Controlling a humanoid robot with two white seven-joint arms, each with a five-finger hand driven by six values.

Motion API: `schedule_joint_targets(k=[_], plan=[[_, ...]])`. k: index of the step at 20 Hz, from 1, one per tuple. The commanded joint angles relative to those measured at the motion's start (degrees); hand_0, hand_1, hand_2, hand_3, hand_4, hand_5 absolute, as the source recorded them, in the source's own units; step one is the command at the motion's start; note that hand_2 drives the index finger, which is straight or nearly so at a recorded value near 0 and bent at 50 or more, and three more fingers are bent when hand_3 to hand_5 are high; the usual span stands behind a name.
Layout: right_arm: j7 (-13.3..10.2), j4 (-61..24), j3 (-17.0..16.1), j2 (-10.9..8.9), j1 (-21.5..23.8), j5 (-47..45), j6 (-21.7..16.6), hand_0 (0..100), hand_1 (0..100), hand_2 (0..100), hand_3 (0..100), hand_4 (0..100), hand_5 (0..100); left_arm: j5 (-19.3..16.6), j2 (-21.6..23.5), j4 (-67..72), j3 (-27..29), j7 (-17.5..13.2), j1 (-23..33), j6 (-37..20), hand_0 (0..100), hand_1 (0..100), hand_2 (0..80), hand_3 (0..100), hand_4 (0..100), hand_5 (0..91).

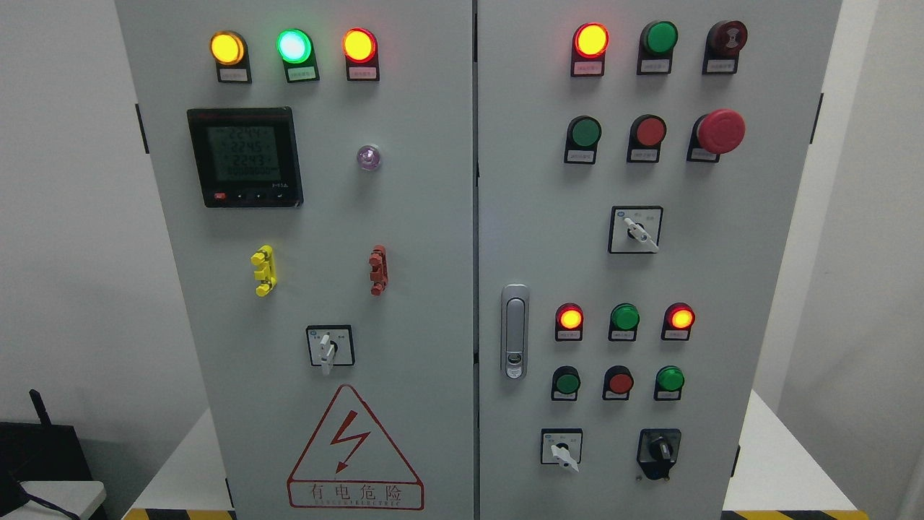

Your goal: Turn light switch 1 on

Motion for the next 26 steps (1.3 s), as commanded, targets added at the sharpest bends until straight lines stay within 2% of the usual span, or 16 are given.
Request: schedule_joint_targets(k=[1,5,11,14,19,22,26], plan=[[0.0,0.0,0.0,0.0,0.0,-1.0,0.0,12,39,0,0,0,0,-0.3,0.3,-8.3,-8.4,0.6,-2.1,0.1,27,15,43.9,55,61,50.5],[0.0,0.0,0.0,0.0,0.0,-1.0,0.0,12,39,0,0,0,0,-0.4,0.4,-10.4,-10.5,0.6,-4.5,0.7,26,16,45.0,56,62,51.4],[0.0,0.0,0.0,0.0,0.0,-1.0,0.0,12,39,0,0,0,0,-0.7,0.6,-12.5,-16.7,0.8,-7.2,1.0,24,18,45.3,58,63,53.1],[0.0,0.0,0.0,0.0,0.0,-1.1,0.0,12,39,0,0,0,0,-3.9,0.3,-12.6,-20.3,1.4,-8.5,0.9,18,21,45.4,58,64,54.5],[0.0,0.0,0.0,0.0,0.0,-1.0,0.0,12,39,0,0,0,0,-6.6,-1.7,-12.6,-27.1,4.1,-10.3,1.2,14,23,46.0,59,65,56.5],[0.0,0.0,0.0,0.0,0.0,-1.0,0.0,12,39,0,0,0,0,-9.6,-3.2,-12.6,-28.7,6.4,-12.1,5.2,14,24,46.9,60,65,57.3],[0.0,0.0,0.0,0.0,0.1,-1.0,0.0,12,39,0,0,0,0,-10.1,-3.6,-12.6,-32.1,8.7,-13.5,8.4,13,25,48.9,62,67,59.6]])
